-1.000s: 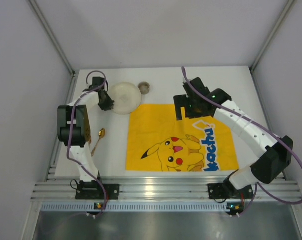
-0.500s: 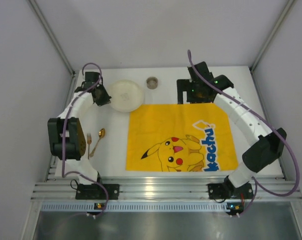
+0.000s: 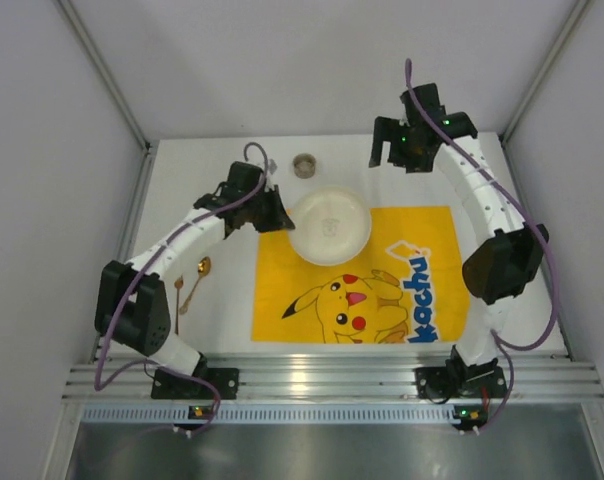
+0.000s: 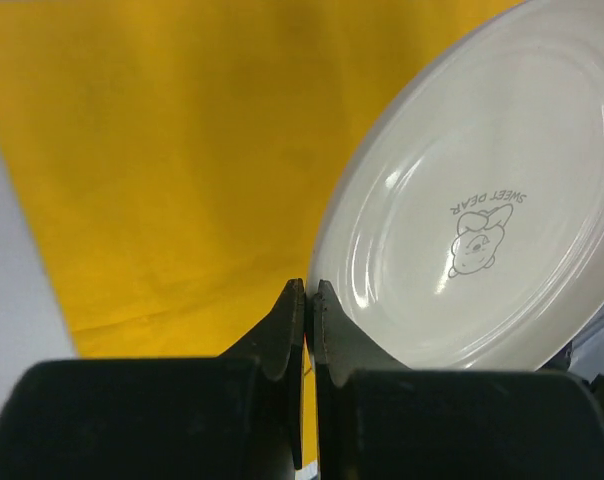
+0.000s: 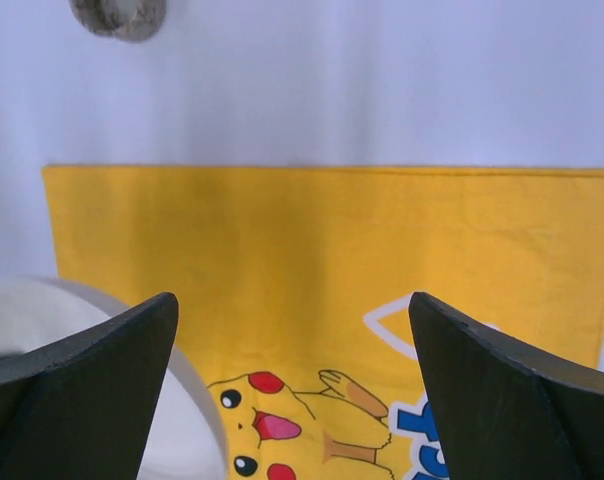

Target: Set the dinner table for one person

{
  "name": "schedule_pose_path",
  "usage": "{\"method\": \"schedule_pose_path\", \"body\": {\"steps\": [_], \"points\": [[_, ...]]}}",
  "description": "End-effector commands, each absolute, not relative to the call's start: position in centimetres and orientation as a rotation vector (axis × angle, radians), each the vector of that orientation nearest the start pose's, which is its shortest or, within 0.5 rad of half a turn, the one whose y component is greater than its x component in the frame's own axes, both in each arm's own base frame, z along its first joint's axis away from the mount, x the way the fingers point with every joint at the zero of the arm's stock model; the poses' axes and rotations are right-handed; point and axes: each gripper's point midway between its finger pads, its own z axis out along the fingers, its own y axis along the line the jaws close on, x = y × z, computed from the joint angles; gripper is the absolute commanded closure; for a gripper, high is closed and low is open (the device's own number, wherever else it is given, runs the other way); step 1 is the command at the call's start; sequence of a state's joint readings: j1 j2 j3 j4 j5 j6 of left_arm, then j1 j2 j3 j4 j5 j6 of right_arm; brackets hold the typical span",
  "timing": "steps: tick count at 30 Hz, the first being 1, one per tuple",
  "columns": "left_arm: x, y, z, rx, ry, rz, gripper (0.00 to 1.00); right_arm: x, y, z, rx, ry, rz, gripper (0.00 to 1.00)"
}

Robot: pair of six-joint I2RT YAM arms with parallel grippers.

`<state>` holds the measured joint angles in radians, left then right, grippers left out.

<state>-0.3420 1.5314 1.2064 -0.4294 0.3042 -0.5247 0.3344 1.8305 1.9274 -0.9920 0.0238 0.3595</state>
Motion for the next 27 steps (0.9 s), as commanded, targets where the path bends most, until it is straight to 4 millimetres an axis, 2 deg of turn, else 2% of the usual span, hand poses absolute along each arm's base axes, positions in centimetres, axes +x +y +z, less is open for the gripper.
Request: {"method": "schedule_pose_path", "body": {"steps": [1, 2, 3, 4, 5, 6, 7, 8, 9, 10, 11, 13, 14, 16, 17, 19, 20, 21, 22, 23, 25, 26, 27], "points": [[34.2, -24.6, 16.4, 0.066, 2.423, -0.854, 1.00, 45.9, 15.7, 25.6, 0.088, 2.436, 0.380, 0.00], [33.8, -25.2, 16.0, 0.078, 2.436, -0.859, 1.00, 46.7, 16.0, 25.8, 0.084, 2.424, 0.394, 0.00], [33.1, -26.4, 15.1, 0.112, 2.461, -0.861, 1.00, 47.7, 16.4, 27.6, 0.078, 2.375, 0.425, 0.00], [32.9, -26.8, 14.7, 0.126, 2.474, -0.860, 1.00, 48.2, 17.2, 27.7, 0.064, 2.367, 0.468, 0.00], [32.7, -27.3, 13.9, 0.137, 2.497, -0.860, 1.00, 49.2, 17.8, 26.3, 0.065, 2.386, 0.489, 0.00], [32.2, -28.1, 13.6, 0.162, 2.507, -0.864, 1.00, 49.9, 18.5, 26.5, 0.075, 2.371, 0.528, 0.00], [31.9, -28.5, 13.1, 0.175, 2.524, -0.869, 0.86, 50.6, 19.6, 26.5, 0.058, 2.352, 0.599, 0.00], [31.8, -28.7, 12.5, 0.171, 2.549, -0.856, 0.70, 51.1, 20.4, 25.1, 0.056, 2.370, 0.636, 0.00], [31.6, -29.0, 12.4, 0.181, 2.554, -0.851, 0.57, 51.5, 21.1, 24.8, 0.075, 2.367, 0.683, 0.00], [31.6, -29.1, 12.6, 0.184, 2.554, -0.850, 0.03, 52.0, 22.3, 24.8, 0.056, 2.344, 0.746, 0.00], [31.5, -28.9, 12.8, 0.179, 2.559, -0.837, 0.01, 52.7, 23.0, 23.5, 0.059, 2.354, 0.772, 0.00], [31.9, -28.4, 13.9, 0.167, 2.544, -0.805, 0.01, 53.5, 25.0, 23.2, 0.047, 2.328, 0.851, 0.00], [32.1, -28.0, 14.9, 0.149, 2.523, -0.773, 0.01, 54.0, 25.7, 21.7, 0.051, 2.344, 0.868, 0.00], [31.7, -27.0, 15.7, 0.121, 2.529, -0.734, 0.01, 54.5, 28.0, 22.1, 0.028, 2.304, 0.939, 0.00], [31.8, -26.2, 17.0, 0.087, 2.495, -0.710, 0.01, 55.0, 28.7, 21.0, 0.028, 2.310, 0.955, 0.01], [31.1, -24.9, 17.6, 0.044, 2.501, -0.666, 0.01, 55.3, 30.6, 20.7, 0.017, 2.285, 1.000, 0.01], [30.8, -24.2, 18.9, 0.012, 2.473, -0.665, 0.01, 55.6, 31.3, 19.5, 0.018, 2.292, 1.004, 0.02], [30.8, -23.3, 19.4, -0.018, 2.460, -0.628, 0.01, 55.5, 32.4, 19.2, 0.014, 2.291, 1.021, 0.02], [30.0, -22.3, 19.2, -0.045, 2.481, -0.592, 0.01, 56.0, 32.9, 18.8, 0.021, 2.277, 1.017, 0.03], [29.5, -21.4, 20.6, -0.072, 2.449, -0.591, 0.01, 56.4, 33.4, 17.8, 0.043, 2.282, 1.014, 0.04], [28.2, -19.7, 20.7, -0.111, 2.464, -0.542, 0.01, 57.3, 34.5, 16.3, 0.087, 2.266, 1.000, 0.05], [27.6, -18.7, 21.6, -0.150, 2.434, -0.528, 0.01, 57.8, 34.7, 16.0, 0.116, 2.256, 1.008, 0.07], [27.1, -18.2, 21.7, -0.170, 2.432, -0.519, 0.01, 58.3, 35.1, 15.6, 0.167, 2.244, 1.004, 0.08]]}}
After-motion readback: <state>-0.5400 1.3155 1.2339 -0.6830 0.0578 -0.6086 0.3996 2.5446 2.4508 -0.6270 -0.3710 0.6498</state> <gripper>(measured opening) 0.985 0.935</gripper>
